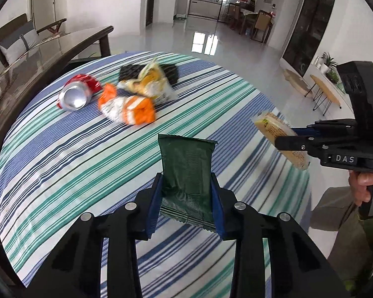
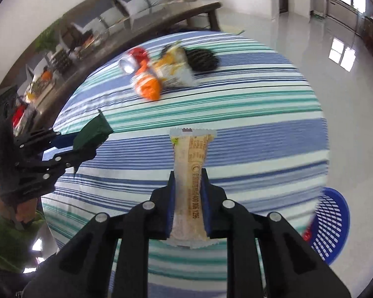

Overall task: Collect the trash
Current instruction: 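Carry the green packet and snack bar to the wastebasket and open both tools, then move both tools back over the table toward the orange wrapper and chip bag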

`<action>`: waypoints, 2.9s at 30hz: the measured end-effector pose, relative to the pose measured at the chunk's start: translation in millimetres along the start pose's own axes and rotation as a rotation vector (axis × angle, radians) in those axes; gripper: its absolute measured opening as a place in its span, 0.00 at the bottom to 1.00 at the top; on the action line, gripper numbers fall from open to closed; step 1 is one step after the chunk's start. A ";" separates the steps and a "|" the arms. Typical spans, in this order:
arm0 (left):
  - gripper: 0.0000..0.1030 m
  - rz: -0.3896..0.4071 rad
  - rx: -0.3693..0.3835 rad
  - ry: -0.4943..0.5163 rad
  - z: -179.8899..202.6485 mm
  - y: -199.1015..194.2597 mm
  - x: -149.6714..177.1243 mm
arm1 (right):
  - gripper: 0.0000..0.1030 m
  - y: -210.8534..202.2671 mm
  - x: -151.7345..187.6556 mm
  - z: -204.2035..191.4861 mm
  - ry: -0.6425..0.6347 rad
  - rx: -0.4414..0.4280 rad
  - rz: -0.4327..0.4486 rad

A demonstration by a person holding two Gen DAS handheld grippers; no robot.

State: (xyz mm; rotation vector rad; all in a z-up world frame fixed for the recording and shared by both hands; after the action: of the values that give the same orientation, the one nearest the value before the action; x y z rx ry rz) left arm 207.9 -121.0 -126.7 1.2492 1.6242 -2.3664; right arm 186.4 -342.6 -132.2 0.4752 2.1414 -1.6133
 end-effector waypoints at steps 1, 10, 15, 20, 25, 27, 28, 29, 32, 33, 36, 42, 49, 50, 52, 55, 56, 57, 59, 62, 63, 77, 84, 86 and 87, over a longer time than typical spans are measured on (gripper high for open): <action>0.34 0.009 0.031 0.000 14.6 1.6 -7.1 | 0.17 -9.7 3.8 15.0 0.019 0.015 0.011; 0.34 -0.001 0.236 0.055 153.7 50.3 -50.3 | 0.17 -58.4 52.6 159.0 0.197 0.219 0.023; 0.34 -0.045 0.301 0.078 226.9 92.7 -56.2 | 0.17 -48.1 79.6 213.9 0.256 0.294 -0.009; 0.34 -0.106 0.294 0.085 272.5 148.0 -52.4 | 0.17 -40.1 98.1 252.7 0.325 0.282 0.003; 0.35 -0.160 0.295 0.070 295.3 199.6 -47.2 | 0.17 -36.5 110.8 280.4 0.377 0.270 0.009; 0.35 -0.172 0.288 0.081 302.5 216.8 -47.3 | 0.17 -39.1 116.1 290.8 0.391 0.257 0.019; 0.35 -0.176 0.282 0.088 306.6 224.3 -47.0 | 0.17 -39.2 116.7 294.6 0.398 0.252 0.025; 0.36 -0.179 0.279 0.094 309.8 231.7 -46.7 | 0.20 -39.1 116.7 299.6 0.408 0.244 0.030; 0.51 -0.177 0.270 0.092 313.9 251.8 -48.2 | 0.39 -40.7 119.7 311.2 0.451 0.228 0.047; 0.58 -0.175 0.268 0.087 314.4 256.8 -48.8 | 0.41 -43.0 119.6 311.9 0.456 0.232 0.048; 0.74 -0.162 0.248 0.076 313.1 258.4 -50.6 | 0.45 -48.4 119.0 315.5 0.460 0.236 0.069; 0.86 -0.096 0.240 0.120 308.3 206.7 -58.5 | 0.77 -59.4 117.2 311.9 0.474 0.314 0.111; 0.92 -0.019 0.152 0.136 254.9 122.1 -38.4 | 0.89 -65.1 106.2 259.0 0.381 0.422 0.194; 0.92 -0.015 0.131 0.128 242.2 113.7 -33.9 | 0.89 -65.6 103.8 248.2 0.355 0.430 0.213; 0.92 -0.008 0.066 0.100 211.1 96.7 -22.8 | 0.89 -64.6 100.0 221.8 0.296 0.444 0.251; 0.92 0.002 -0.023 0.048 163.9 76.8 -4.1 | 0.89 -54.6 96.7 185.2 0.251 0.419 0.274; 0.92 0.003 -0.058 0.023 145.6 69.7 3.6 | 0.89 -49.1 94.9 171.7 0.239 0.400 0.273; 0.92 -0.001 -0.087 0.000 129.5 63.8 10.7 | 0.89 -41.2 90.3 154.8 0.225 0.369 0.265; 0.92 -0.009 -0.130 -0.032 99.7 52.4 22.0 | 0.89 -29.1 79.4 126.0 0.190 0.316 0.252; 0.92 -0.008 -0.205 -0.069 62.1 36.0 32.7 | 0.89 -11.9 53.7 76.2 0.103 0.249 0.227; 0.92 -0.003 -0.226 -0.085 49.2 30.0 35.6 | 0.89 -6.4 45.9 60.6 0.078 0.229 0.220; 0.93 -0.041 -0.295 -0.124 -41.7 4.7 14.5 | 0.90 90.7 -2.5 -39.6 -0.153 0.146 0.045; 0.95 0.026 -0.302 -0.176 -62.1 38.6 -55.1 | 0.92 87.6 -2.1 -38.7 -0.147 0.147 0.069; 0.95 0.041 -0.296 -0.245 -73.2 57.2 -73.7 | 0.92 87.8 -1.7 -39.3 -0.146 0.149 0.071; 0.95 0.051 -0.301 -0.273 -77.1 67.3 -81.5 | 0.92 87.8 -1.5 -39.7 -0.145 0.150 0.072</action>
State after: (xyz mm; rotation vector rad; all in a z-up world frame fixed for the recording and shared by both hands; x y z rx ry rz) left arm 338.0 -124.2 -140.6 0.8609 1.7479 -2.0533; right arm 227.0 -280.8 -193.8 0.4603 1.8862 -1.7202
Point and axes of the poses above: each gripper's, at about its wrist camera, not at the fingertips, and y roughly the way its jaws point, z to its right, x to its underside, the point moved 1 cm from there along y, roughly the way its jaws point, and after that the axes turned 1 degree about z, right-handed, at the moved point
